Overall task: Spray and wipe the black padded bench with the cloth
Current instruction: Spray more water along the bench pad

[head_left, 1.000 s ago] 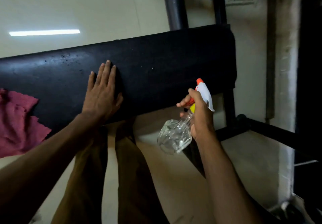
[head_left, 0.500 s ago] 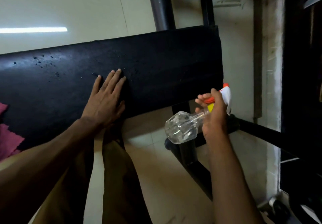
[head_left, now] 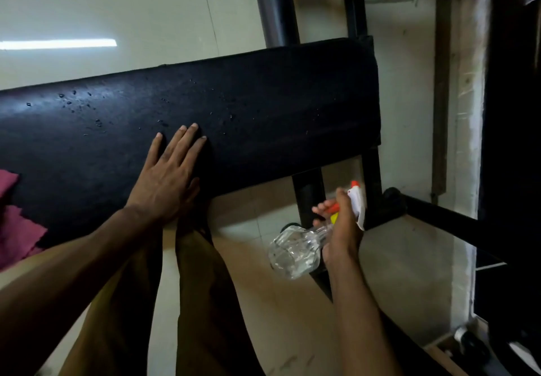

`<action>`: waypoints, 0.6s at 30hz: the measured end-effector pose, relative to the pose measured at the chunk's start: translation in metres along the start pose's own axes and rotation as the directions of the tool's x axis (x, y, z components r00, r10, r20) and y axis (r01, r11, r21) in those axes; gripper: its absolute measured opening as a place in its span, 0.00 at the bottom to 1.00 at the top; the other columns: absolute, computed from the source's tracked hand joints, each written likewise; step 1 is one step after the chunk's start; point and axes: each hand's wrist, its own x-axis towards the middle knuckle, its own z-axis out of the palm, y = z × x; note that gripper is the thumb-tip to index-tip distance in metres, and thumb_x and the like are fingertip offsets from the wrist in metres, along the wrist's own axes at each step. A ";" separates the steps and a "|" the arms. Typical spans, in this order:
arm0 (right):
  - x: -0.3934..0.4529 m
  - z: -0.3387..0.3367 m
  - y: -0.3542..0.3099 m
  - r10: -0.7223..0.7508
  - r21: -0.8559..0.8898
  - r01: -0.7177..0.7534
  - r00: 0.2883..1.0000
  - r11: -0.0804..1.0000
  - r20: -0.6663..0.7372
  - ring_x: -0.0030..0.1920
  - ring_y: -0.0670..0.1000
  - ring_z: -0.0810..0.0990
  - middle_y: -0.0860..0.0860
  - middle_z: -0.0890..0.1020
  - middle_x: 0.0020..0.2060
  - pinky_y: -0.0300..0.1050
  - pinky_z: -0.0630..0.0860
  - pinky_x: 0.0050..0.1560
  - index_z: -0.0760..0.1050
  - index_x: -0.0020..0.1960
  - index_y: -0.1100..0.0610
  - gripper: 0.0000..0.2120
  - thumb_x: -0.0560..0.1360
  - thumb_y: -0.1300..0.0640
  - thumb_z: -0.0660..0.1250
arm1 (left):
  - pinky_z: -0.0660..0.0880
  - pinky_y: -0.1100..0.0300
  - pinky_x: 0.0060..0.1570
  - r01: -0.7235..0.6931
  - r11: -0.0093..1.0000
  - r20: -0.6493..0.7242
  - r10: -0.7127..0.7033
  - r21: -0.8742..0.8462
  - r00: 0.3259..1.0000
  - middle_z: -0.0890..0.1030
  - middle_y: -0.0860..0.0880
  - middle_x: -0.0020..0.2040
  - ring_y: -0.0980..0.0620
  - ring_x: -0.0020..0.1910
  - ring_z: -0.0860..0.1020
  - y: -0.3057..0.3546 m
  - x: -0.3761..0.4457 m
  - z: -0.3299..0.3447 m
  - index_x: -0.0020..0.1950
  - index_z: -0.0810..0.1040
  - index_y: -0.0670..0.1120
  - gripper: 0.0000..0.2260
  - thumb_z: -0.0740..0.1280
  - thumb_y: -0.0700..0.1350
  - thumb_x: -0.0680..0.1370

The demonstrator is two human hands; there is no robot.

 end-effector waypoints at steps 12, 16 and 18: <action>-0.053 0.048 0.037 0.011 -0.485 0.286 0.853 0.826 0.522 0.31 0.52 0.79 0.52 0.79 0.29 0.46 0.75 0.32 0.77 0.41 0.56 0.15 0.74 0.43 0.70 | 0.44 0.43 0.81 0.228 0.973 0.008 -0.228 -0.045 0.974 0.48 0.43 0.84 0.45 0.82 0.45 -0.036 -0.055 -0.007 0.83 0.52 0.43 0.37 0.68 0.48 0.80; -0.075 0.066 0.050 0.007 -0.518 0.409 0.780 0.751 0.626 0.30 0.48 0.81 0.53 0.82 0.29 0.43 0.74 0.31 0.80 0.37 0.56 0.13 0.77 0.51 0.70 | 0.44 0.43 0.81 0.288 0.956 -0.015 -0.289 -0.055 0.957 0.49 0.42 0.83 0.44 0.82 0.47 -0.056 -0.079 -0.005 0.83 0.53 0.43 0.36 0.68 0.49 0.80; -0.088 0.074 0.055 0.023 -0.547 0.505 0.721 0.668 0.693 0.30 0.48 0.81 0.53 0.82 0.29 0.43 0.73 0.31 0.78 0.34 0.58 0.16 0.77 0.52 0.70 | 0.44 0.44 0.81 0.322 0.945 -0.018 -0.324 -0.062 0.946 0.49 0.42 0.83 0.44 0.83 0.47 -0.066 -0.092 -0.003 0.83 0.52 0.43 0.37 0.68 0.50 0.80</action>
